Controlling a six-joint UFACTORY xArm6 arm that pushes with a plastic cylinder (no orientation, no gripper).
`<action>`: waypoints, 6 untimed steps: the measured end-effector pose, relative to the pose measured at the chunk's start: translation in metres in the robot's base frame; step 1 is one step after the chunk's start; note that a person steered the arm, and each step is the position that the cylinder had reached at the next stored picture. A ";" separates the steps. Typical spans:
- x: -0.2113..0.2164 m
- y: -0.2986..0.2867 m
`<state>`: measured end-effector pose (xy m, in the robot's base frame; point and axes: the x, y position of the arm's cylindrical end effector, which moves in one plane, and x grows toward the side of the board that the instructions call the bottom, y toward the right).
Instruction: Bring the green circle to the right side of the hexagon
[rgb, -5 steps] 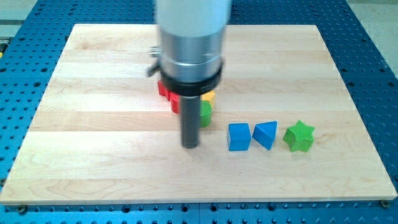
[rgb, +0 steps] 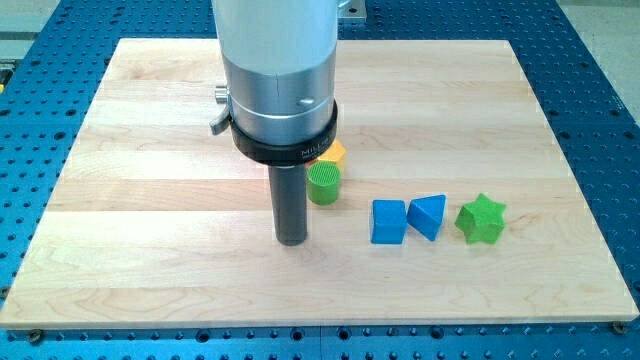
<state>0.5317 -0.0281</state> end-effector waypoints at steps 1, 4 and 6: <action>-0.011 0.042; -0.036 0.021; -0.064 0.099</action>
